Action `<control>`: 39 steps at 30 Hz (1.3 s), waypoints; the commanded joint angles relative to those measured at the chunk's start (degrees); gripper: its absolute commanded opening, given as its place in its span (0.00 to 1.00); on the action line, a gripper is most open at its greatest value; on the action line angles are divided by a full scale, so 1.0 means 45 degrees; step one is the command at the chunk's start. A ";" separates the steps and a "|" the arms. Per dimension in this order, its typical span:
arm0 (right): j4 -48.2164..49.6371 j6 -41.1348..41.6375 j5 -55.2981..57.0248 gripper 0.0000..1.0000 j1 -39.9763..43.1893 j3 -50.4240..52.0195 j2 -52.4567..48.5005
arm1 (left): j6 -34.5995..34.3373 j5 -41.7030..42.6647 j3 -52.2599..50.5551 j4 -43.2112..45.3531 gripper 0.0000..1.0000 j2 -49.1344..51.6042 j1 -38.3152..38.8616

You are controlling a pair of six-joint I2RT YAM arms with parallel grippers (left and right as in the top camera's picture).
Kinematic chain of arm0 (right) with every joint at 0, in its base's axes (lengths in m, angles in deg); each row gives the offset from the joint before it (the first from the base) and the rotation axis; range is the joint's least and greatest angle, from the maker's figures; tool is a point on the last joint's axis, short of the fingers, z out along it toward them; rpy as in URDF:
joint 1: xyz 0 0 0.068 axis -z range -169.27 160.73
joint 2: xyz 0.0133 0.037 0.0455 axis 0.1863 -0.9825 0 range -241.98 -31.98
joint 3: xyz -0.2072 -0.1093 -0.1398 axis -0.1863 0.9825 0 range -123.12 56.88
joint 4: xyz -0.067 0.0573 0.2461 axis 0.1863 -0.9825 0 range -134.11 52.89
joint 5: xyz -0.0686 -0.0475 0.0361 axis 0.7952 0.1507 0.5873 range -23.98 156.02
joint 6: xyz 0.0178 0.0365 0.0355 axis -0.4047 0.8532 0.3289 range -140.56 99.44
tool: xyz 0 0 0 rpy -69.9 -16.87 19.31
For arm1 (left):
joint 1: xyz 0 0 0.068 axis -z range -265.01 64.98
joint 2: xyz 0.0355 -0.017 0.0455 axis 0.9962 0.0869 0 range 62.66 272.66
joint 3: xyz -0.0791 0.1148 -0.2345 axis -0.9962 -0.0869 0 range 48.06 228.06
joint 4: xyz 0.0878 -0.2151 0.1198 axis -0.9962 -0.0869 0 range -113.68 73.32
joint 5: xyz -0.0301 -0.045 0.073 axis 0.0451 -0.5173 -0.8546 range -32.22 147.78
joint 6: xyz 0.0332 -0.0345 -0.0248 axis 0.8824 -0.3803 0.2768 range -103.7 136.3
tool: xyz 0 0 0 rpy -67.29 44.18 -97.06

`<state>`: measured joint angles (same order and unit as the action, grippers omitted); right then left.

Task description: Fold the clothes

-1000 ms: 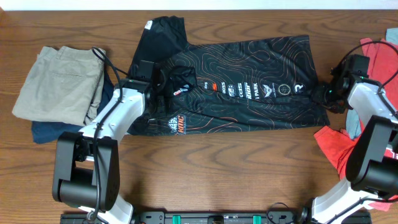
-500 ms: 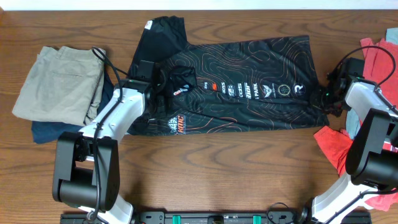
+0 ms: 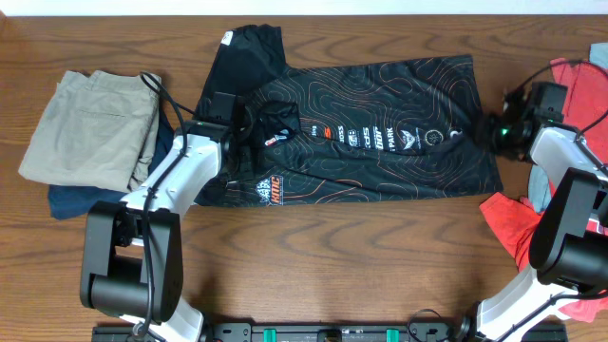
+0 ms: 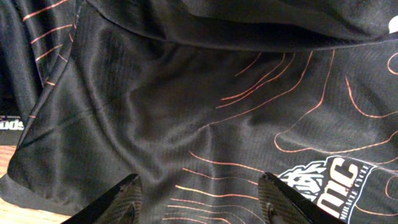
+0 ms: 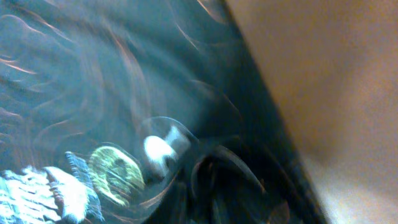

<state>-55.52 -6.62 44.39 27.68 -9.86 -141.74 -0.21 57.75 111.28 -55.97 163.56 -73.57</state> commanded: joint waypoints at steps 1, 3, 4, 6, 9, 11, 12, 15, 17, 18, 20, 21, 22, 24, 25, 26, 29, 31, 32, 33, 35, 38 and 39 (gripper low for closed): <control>0.1137 0.1156 -0.1773 0.29 0.0092 0.0000 0.0345 | -0.0034 -0.0146 -0.0053 -0.0015 0.61 0.0155 -0.0063; 0.1617 0.1579 -0.1525 0.30 0.0107 0.0000 0.0345 | -0.0029 -0.0146 -0.0053 -0.0049 0.61 0.0155 -0.0063; 0.1666 0.1617 -0.1292 0.33 0.0107 0.0000 0.0345 | -0.0029 -0.0151 -0.0053 -0.0063 0.61 0.0155 -0.0063; 0.1472 0.1608 -0.0937 0.38 0.0141 0.0000 0.0345 | -0.0029 -0.0151 -0.0053 -0.0097 0.61 0.0155 -0.0063; 0.0423 0.1394 -0.0544 0.38 0.0301 0.0000 0.0345 | -0.0024 -0.0155 -0.0053 -0.0107 0.61 0.0155 -0.0063; -0.0597 0.1010 -0.0267 0.39 0.0510 0.0000 0.0345 | -0.0024 -0.0160 -0.0053 -0.0092 0.61 0.0155 -0.0063; -0.1122 0.0903 0.0049 0.39 0.0617 0.0000 0.0345 | -0.0024 -0.0219 -0.0053 -0.0083 0.61 0.0155 -0.0063; -0.2642 0.0505 0.1467 0.41 0.0933 0.0000 0.0345 | -0.0024 -0.0515 -0.0053 -0.0015 0.61 0.0155 -0.0063; -0.3400 -0.0068 0.2380 0.42 0.1001 0.0000 0.0345 | -0.0024 -0.0573 -0.0053 0.0053 0.61 0.0155 -0.0063; -0.3604 -0.0287 0.2642 0.43 0.0991 0.0000 0.0340 | -0.0024 -0.0573 -0.0053 0.0097 0.62 0.0155 -0.0063; -0.3959 -0.0869 0.2977 0.43 0.0957 0.0024 0.0311 | -0.0024 -0.0568 -0.0058 0.0228 0.62 0.0160 -0.0063; -0.4065 -0.1132 0.2958 0.42 0.0957 0.0039 0.0301 | -0.0024 -0.0568 -0.0058 0.0282 0.62 0.0170 -0.0063; -0.4129 -0.1292 0.2958 0.42 0.0942 0.0063 0.0291 | -0.0029 -0.0568 -0.0058 0.0335 0.62 0.0194 -0.0063; -0.4153 -0.1569 0.2958 0.37 0.0947 0.0180 0.0291 | -0.0024 -0.0573 -0.0063 0.0374 0.62 0.0282 -0.0063; -0.4158 -0.1666 0.2977 0.34 0.0947 0.0267 0.0291 | -0.0029 -0.0568 -0.0063 0.0374 0.62 0.0335 -0.0063; -0.4158 -0.1749 0.3050 0.33 0.0942 0.0364 0.0291 | -0.0029 -0.0568 -0.0073 0.0364 0.62 0.0403 -0.0063; -0.4153 -0.1787 0.3691 0.30 0.0947 0.0811 0.0291 | -0.0039 -0.0573 -0.0267 0.0374 0.62 0.0491 -0.0063; -0.4158 -0.1632 0.4775 0.29 0.0947 0.1112 0.0291 | -0.0078 -0.0573 -0.0476 0.0374 0.62 0.0495 -0.0063; -0.4201 -0.1307 0.5649 0.28 0.0947 0.1273 0.0291 | -0.0078 -0.0573 -0.0597 0.0359 0.62 0.0495 -0.0063; -0.4362 -0.0971 0.6353 0.27 0.0962 0.1326 0.0291 | -0.0112 -0.0573 -0.0724 0.0287 0.62 0.0495 -0.0068; -0.4964 0.0005 0.7873 0.28 0.1010 0.1331 0.0296 | -0.0520 -0.0568 -0.0918 0.0058 0.62 0.0495 -0.0102; -0.5824 0.1273 0.9568 0.29 0.1195 0.1331 0.0316 | -0.1112 -0.0568 -0.1185 -0.0447 0.62 0.0495 -0.0214; -0.5979 0.1443 0.9753 0.29 0.1268 0.1331 0.0316 | -0.1258 -0.0515 -0.1292 -0.0607 0.63 0.0495 -0.0248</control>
<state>-80.83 -6.30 74.93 31.86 -6.32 -138.65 -2.68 56.07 106.76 -57.57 164.94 -73.94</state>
